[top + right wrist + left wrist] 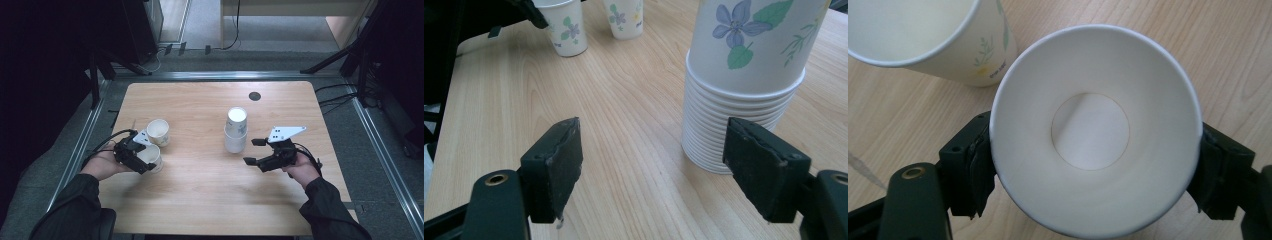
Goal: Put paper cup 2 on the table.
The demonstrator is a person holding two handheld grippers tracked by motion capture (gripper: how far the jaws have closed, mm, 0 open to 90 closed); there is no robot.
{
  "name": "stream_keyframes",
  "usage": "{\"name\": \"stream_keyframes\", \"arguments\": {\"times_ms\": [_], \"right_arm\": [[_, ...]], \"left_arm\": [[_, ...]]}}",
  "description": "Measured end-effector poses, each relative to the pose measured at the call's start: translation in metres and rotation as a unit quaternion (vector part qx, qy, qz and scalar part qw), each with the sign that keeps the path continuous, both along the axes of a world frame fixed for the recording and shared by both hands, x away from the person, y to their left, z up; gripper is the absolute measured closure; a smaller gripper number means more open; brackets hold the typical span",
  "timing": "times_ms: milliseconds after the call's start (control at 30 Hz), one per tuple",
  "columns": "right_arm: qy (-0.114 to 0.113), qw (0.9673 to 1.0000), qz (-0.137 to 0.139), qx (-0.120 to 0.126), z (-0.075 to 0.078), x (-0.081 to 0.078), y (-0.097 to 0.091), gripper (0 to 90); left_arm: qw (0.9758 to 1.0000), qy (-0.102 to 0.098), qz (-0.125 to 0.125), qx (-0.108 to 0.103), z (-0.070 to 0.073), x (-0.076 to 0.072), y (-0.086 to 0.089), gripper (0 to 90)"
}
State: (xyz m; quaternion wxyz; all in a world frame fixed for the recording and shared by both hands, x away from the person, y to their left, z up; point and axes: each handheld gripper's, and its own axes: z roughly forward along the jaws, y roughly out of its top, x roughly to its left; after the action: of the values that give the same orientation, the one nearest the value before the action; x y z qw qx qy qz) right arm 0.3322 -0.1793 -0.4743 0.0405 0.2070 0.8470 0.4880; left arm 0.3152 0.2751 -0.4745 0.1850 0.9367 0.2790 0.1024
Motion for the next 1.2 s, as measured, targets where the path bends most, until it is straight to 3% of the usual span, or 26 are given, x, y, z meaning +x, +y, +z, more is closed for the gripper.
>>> {"name": "stream_keyframes", "arguments": {"times_ms": [700,1067,1200], "right_arm": [[-0.002,1.0000,0.002,-0.002,0.000,-0.001,0.001,24.4],[-0.004,1.0000,0.003,-0.005,0.000,-0.001,0.001,24.4],[-0.003,1.0000,0.005,-0.005,0.000,-0.002,0.001,24.4]], "left_arm": [[0.9993,0.025,0.012,-0.026,0.000,0.001,0.000,9.2],[0.9969,0.025,0.020,-0.072,0.012,-0.001,0.008,8.1],[0.9945,0.018,0.026,-0.099,0.023,-0.002,0.015,8.1]]}}
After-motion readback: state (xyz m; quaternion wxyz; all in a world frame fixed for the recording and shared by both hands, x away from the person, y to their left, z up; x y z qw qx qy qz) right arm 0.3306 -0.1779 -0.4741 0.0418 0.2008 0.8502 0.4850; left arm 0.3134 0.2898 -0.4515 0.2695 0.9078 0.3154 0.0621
